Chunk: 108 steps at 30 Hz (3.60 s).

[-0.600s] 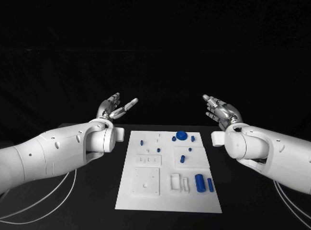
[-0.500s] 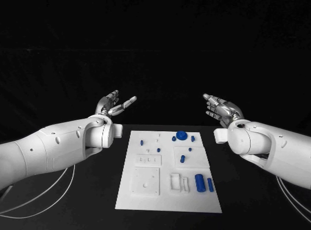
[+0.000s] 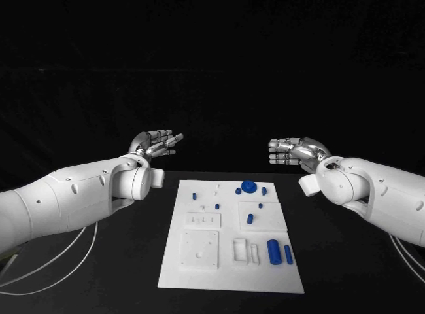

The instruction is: Assemble the parts on the task board

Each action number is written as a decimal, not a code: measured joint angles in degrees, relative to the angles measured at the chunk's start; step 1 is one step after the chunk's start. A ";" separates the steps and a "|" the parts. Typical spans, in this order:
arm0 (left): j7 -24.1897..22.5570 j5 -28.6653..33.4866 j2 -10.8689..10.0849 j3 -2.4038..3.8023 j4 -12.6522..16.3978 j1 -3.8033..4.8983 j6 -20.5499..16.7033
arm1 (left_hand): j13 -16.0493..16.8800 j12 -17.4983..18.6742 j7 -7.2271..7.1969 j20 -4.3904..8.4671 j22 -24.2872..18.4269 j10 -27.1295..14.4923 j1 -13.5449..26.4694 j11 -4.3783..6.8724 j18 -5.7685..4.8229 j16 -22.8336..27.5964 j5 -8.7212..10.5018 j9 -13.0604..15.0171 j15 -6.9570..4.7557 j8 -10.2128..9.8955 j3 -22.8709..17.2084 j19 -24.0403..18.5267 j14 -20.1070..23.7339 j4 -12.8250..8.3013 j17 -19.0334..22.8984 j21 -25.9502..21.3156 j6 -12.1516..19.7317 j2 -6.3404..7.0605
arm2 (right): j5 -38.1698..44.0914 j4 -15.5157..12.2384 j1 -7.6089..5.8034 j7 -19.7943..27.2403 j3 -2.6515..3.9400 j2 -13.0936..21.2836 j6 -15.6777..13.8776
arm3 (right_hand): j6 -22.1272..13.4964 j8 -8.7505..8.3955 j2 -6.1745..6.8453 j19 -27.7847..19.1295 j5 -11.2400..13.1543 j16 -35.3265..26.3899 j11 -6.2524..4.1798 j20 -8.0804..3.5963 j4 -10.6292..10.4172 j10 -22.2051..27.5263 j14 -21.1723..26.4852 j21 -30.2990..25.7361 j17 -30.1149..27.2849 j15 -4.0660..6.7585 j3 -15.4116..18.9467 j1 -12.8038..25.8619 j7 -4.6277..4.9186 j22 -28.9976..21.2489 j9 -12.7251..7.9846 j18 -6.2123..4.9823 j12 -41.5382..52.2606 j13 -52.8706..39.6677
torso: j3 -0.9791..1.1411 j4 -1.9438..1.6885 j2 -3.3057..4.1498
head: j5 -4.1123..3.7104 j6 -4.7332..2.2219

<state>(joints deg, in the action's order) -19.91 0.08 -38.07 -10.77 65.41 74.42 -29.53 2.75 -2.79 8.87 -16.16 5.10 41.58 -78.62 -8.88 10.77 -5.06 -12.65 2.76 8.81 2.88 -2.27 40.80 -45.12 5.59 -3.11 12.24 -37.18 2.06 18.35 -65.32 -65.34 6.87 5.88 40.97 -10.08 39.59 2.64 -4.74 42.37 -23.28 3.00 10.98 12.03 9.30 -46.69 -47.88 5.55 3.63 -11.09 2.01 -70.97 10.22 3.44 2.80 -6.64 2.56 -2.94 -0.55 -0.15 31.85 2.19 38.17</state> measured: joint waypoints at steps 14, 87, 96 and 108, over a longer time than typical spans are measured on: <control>3.83 -5.86 -4.07 0.34 6.91 1.26 4.56 | 0.56 -0.64 -1.00 11.69 4.70 20.64 1.21 1.19 -5.50 -1.08 -3.65 0.98 -3.59 0.62 -4.22 14.69 -25.06 -7.48 -1.89 12.94 -20.76 -0.78 | 31.40 -2.43 -0.09 -1.49 0.43 0.05 -1.30 | 16.03 0.63 1.73 31.81 4.94 10.98 -5.31 -10.80 5.47 -19.17 -32.17 10.33 11.41 9.85 -3.21 -1.73 -1.67 3.41 0.77 0.05 0.50 -0.57 | 0.11 -0.50 2.11 | 0.16 -1.94; 5.95 -7.71 -7.48 1.67 17.50 3.28 15.71 | 0.67 -0.63 0.28 15.34 21.60 20.54 1.79 1.92 -5.07 -34.88 4.05 0.95 -6.94 0.61 -0.25 12.84 -24.05 -7.30 -12.59 42.32 -17.82 -0.63 | 86.51 -5.82 0.41 -21.97 0.57 -6.58 -4.94 | 23.10 0.83 15.46 40.65 18.86 41.99 -6.41 -14.69 4.67 -20.40 -35.21 31.14 31.87 12.44 -36.69 -1.12 -3.25 33.04 0.98 -2.62 0.72 -0.79 | -0.79 -4.04 10.15 | -2.03 -3.05; 6.74 -8.18 -6.82 1.67 16.06 3.32 16.42 | 0.67 -0.63 0.33 15.34 21.59 20.54 1.79 1.92 -5.11 -34.88 4.05 0.95 -6.94 0.61 -0.25 12.84 -24.06 -7.30 -12.51 42.32 -17.78 -0.63 | 86.84 -5.41 0.69 -22.20 0.55 -6.83 -5.00 | 23.59 0.83 15.68 40.86 17.68 42.26 -6.71 -14.88 4.54 -21.53 -35.21 30.77 31.78 12.44 -37.77 -0.89 -3.37 34.28 0.98 -2.55 0.72 -0.80 | -0.87 -4.07 10.45 | -2.16 -2.53; 7.23 -8.46 -6.70 1.67 15.47 3.33 17.13 | 0.66 -0.63 0.33 15.33 21.52 20.35 1.79 2.12 -4.54 -34.88 4.05 0.94 -6.94 0.61 -0.09 12.85 -24.06 -7.46 -12.42 42.32 -17.78 -0.63 | 87.37 -4.58 0.81 -22.56 0.44 -7.33 -5.07 | 24.21 0.83 15.68 41.07 17.28 42.65 -6.80 -15.09 4.07 -22.03 -35.21 30.02 31.66 12.44 -38.55 -0.89 -3.60 36.15 0.97 -2.17 0.72 -0.81 | -0.92 -4.05 10.98 | -2.27 -2.50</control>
<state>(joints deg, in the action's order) -12.68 -8.37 -44.77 -9.11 80.88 77.75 -12.40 3.41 -3.42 9.20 -0.83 26.62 61.92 -76.83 -6.76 6.24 -39.95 -8.60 3.70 1.86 3.50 -2.36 53.65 -69.18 -1.87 -15.53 54.56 -54.95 1.43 105.72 -69.89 -64.54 -15.69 6.32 33.64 -15.15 63.80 3.47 10.94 83.44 -6.00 45.65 4.19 -3.06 13.36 -68.72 -83.09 35.57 35.29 1.35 -36.54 -71.87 6.62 39.60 3.78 -8.81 3.28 -3.75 -1.47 -4.20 42.84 -0.08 35.67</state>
